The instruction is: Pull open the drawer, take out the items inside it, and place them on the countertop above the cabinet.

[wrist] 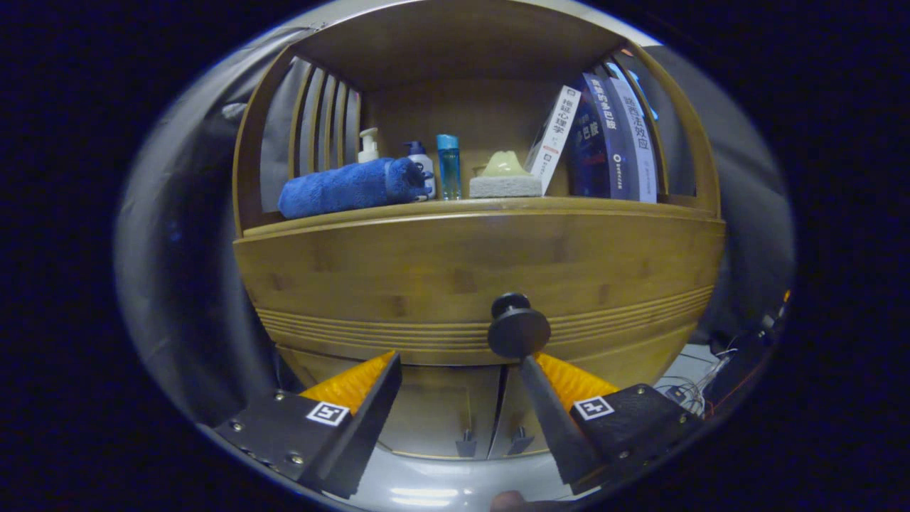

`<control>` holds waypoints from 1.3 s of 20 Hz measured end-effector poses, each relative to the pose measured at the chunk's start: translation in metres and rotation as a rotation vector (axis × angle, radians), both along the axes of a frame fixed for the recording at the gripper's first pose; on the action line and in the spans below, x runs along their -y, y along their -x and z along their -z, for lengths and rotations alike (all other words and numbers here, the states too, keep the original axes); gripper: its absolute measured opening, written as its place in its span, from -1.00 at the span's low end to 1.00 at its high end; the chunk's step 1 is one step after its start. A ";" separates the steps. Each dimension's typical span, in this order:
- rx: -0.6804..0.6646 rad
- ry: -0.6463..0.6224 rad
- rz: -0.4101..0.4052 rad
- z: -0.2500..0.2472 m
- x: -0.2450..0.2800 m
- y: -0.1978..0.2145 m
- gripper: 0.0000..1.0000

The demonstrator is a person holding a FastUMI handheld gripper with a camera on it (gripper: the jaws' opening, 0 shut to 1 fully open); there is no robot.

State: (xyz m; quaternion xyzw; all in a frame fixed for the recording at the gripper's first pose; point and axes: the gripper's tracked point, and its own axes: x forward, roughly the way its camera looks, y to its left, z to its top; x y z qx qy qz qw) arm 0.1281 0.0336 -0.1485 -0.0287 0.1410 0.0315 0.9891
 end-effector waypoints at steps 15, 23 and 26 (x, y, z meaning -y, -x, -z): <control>0.363 0.011 0.031 -0.224 -0.006 0.144 0.98; 0.353 0.025 0.013 -0.309 -0.002 0.188 0.98; 0.374 -0.001 0.024 -0.333 0.012 0.203 0.98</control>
